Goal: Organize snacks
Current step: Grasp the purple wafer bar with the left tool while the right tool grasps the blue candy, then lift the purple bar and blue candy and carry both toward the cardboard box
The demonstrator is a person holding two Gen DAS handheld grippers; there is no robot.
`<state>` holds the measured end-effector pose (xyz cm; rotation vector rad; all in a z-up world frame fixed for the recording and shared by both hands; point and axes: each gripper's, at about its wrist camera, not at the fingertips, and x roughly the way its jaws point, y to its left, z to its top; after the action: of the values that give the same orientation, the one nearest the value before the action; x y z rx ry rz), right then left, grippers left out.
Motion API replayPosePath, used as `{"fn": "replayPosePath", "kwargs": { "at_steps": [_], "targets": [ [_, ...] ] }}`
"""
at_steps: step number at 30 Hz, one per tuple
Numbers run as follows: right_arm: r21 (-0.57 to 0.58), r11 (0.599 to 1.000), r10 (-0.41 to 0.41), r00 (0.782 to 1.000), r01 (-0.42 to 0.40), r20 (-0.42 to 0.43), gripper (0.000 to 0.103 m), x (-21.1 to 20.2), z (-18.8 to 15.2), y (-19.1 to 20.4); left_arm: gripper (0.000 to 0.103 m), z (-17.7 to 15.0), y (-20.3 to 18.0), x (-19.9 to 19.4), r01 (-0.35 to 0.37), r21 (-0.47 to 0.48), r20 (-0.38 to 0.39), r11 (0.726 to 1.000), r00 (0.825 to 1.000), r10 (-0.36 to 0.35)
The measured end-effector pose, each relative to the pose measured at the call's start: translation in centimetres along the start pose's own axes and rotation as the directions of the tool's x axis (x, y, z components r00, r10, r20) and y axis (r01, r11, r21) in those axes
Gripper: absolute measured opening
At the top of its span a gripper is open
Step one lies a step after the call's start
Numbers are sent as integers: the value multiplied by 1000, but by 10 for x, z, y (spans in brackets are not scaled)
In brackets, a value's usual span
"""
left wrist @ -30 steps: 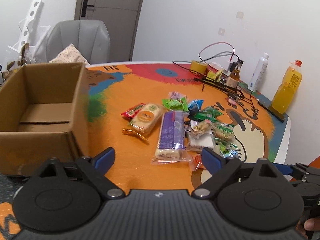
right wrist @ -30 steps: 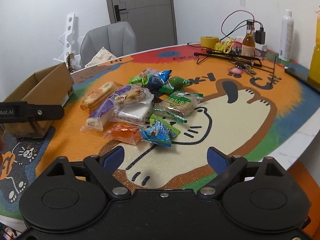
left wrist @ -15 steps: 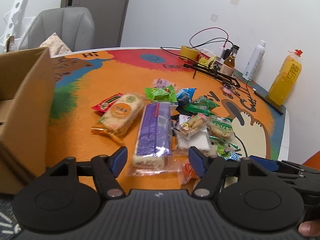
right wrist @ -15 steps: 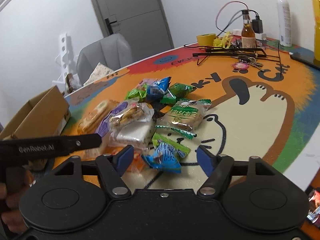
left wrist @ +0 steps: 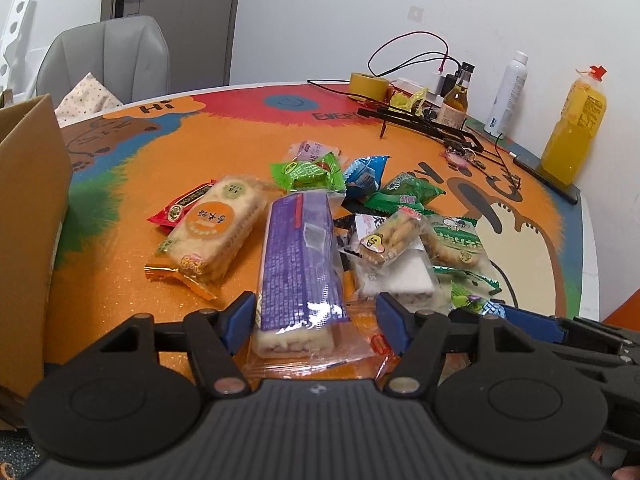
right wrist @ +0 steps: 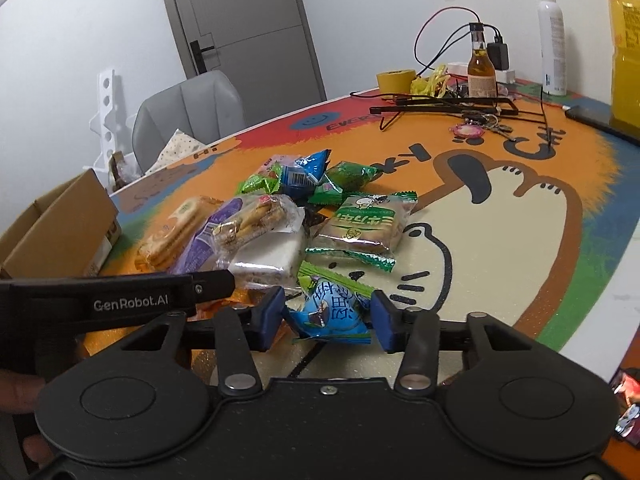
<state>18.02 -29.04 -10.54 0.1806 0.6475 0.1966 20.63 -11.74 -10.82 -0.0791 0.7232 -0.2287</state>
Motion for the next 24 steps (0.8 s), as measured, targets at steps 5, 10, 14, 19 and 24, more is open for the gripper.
{"fn": "replayPosePath", "kwargs": {
  "at_steps": [5,10,14,19,24],
  "targets": [
    [18,1000,15,1000,-16,9,33,-7,-3,-1,46,-3,3,-4,-11,8,11,1000,1000,11],
    [16,999,34,998,-34,50,31,-22,-4,5,37,-3,11,-14,17,-22,17,1000,1000,-16],
    [13,999,39,996,-40,79,30,-33,-3,10,35,-5,12,-26,27,-23,38,999,999,-26],
    [23,999,46,993,-49,111,30,-48,-2,15,32,-6,11,-43,48,-26,65,999,997,-46],
    [18,998,59,988,-62,141,30,-60,-1,23,7,-5,12,-63,68,-25,94,997,993,-66]
  ]
}}
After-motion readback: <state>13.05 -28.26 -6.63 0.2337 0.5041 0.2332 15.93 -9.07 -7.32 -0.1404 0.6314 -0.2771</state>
